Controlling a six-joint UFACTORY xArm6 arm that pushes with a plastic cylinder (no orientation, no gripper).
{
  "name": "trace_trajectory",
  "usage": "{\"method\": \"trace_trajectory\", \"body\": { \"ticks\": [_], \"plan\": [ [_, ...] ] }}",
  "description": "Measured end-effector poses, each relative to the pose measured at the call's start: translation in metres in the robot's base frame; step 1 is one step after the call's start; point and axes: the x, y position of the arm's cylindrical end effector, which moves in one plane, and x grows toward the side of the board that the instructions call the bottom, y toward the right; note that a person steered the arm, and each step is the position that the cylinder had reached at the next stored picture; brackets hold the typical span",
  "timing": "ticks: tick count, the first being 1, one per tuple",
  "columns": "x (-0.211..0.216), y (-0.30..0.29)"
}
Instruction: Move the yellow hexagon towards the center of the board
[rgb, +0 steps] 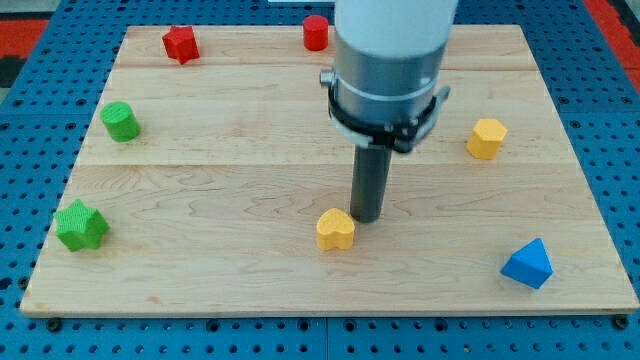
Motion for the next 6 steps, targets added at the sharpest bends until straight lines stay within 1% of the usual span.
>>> {"method": "trace_trajectory", "body": {
  "ticks": [1,2,3,4,5,6],
  "plan": [
    [0.010,0.023],
    [-0.004,0.108],
    [-0.049,0.195],
    [-0.103,0.179],
    [-0.127,0.042],
    [-0.129,0.070]
  ]
}}
